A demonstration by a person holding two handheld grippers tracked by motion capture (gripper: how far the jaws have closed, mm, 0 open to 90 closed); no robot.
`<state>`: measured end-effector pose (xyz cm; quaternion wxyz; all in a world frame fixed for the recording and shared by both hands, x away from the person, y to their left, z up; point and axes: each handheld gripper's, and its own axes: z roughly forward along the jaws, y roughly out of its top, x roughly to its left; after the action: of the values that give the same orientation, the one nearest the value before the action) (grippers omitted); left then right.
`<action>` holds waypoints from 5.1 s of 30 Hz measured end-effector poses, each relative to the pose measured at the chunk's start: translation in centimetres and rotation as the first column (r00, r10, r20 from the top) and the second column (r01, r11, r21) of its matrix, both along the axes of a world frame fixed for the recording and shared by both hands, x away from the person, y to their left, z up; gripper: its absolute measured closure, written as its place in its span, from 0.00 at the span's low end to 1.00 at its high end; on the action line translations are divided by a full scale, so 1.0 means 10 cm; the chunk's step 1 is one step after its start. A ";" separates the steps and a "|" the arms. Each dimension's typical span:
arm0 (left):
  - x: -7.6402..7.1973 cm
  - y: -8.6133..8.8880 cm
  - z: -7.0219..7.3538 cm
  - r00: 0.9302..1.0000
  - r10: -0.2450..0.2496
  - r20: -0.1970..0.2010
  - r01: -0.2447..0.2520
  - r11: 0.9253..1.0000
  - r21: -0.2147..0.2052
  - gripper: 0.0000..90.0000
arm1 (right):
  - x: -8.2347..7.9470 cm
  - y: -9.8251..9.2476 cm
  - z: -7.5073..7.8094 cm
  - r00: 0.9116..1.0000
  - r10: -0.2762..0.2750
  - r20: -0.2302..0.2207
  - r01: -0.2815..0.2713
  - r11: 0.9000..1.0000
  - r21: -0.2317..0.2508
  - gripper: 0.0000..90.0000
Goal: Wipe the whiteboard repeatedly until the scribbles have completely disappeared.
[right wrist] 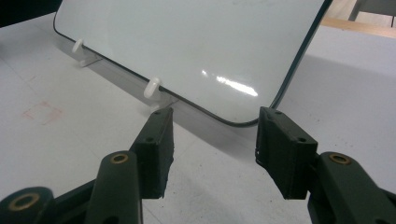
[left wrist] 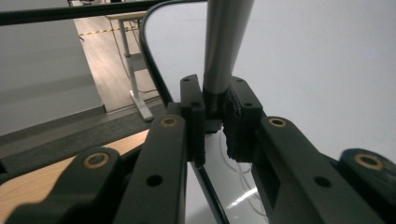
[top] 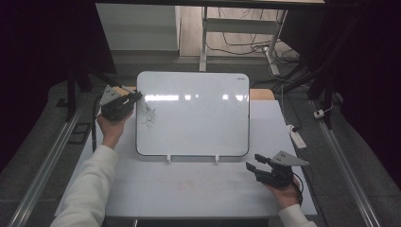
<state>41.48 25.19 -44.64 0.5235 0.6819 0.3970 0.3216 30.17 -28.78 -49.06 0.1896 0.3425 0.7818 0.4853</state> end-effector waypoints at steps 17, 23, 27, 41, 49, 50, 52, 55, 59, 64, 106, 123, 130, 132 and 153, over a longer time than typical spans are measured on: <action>-0.12 -0.03 -0.15 1.000 -0.031 0.005 0.031 1.000 -0.006 0.87 | 0.00 0.02 -0.01 1.000 0.010 -0.005 -0.010 1.000 0.001 0.52; -0.28 -0.21 -0.27 0.994 -0.107 -0.001 0.107 0.994 0.032 0.87 | 0.00 0.03 -0.03 1.000 0.015 -0.010 -0.015 1.000 -0.004 0.52; -0.11 0.00 -0.10 1.000 -0.021 0.006 0.021 1.000 -0.018 0.87 | 0.00 0.04 -0.01 1.000 0.001 -0.004 -0.002 1.000 -0.014 0.52; -0.17 -0.20 -0.16 0.997 -0.081 -0.001 0.081 0.996 0.032 0.87 | 0.01 0.04 -0.02 1.000 0.010 -0.009 -0.010 1.000 -0.005 0.52; -0.24 -0.42 -0.26 0.991 -0.136 0.005 0.135 0.989 0.054 0.87 | -0.01 0.04 -0.02 1.000 0.011 -0.006 -0.012 1.000 -0.007 0.51; -0.25 -0.41 -0.27 0.991 -0.132 0.008 0.131 0.990 0.053 0.87 | -0.01 0.04 -0.02 1.000 0.011 -0.006 -0.011 1.000 -0.006 0.51; -0.21 -0.35 -0.24 0.995 -0.103 0.011 0.102 0.994 0.034 0.87 | 0.00 0.03 -0.02 1.000 0.008 -0.010 -0.008 1.000 -0.007 0.51; -0.11 -0.25 -0.12 0.998 -0.060 0.012 0.060 0.998 0.007 0.87 | 0.00 0.03 -0.02 1.000 0.008 -0.007 -0.008 1.000 -0.008 0.51; -0.12 -0.28 -0.15 0.997 -0.080 0.001 0.080 0.997 0.013 0.87 | 0.00 0.04 -0.01 1.000 0.008 -0.006 -0.008 1.000 -0.005 0.51; -0.32 -0.42 -0.32 0.990 -0.143 -0.005 0.143 0.987 0.074 0.87 | 0.00 0.03 -0.03 1.000 0.010 -0.013 -0.011 1.000 -0.007 0.51; -0.39 -0.38 -0.35 0.983 -0.181 -0.034 0.183 0.978 0.101 0.87 | 0.02 0.07 -0.05 1.000 0.020 -0.018 -0.020 1.000 -0.009 0.51; -0.20 -0.03 -0.16 0.996 -0.092 -0.014 0.093 0.991 0.096 0.87 | 0.02 0.08 -0.06 0.999 0.028 -0.022 -0.029 1.000 -0.010 0.51; -0.13 0.12 -0.07 0.999 -0.050 -0.011 0.050 0.997 0.066 0.87 | 0.03 0.08 -0.06 0.999 0.025 -0.022 -0.025 1.000 -0.011 0.51; -0.11 0.11 -0.06 0.999 -0.047 -0.011 0.048 0.997 0.061 0.87 | 0.02 0.09 -0.07 0.999 0.028 -0.024 -0.029 1.000 -0.013 0.51; -0.28 0.05 -0.23 0.994 -0.107 -0.036 0.109 0.991 0.083 0.87 | 0.03 0.10 -0.08 0.999 0.034 -0.030 -0.034 0.999 -0.011 0.51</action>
<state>38.70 25.68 -46.96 0.5044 0.7290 0.3536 0.2986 30.45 -27.74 -49.90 0.1717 0.3352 0.7931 0.4788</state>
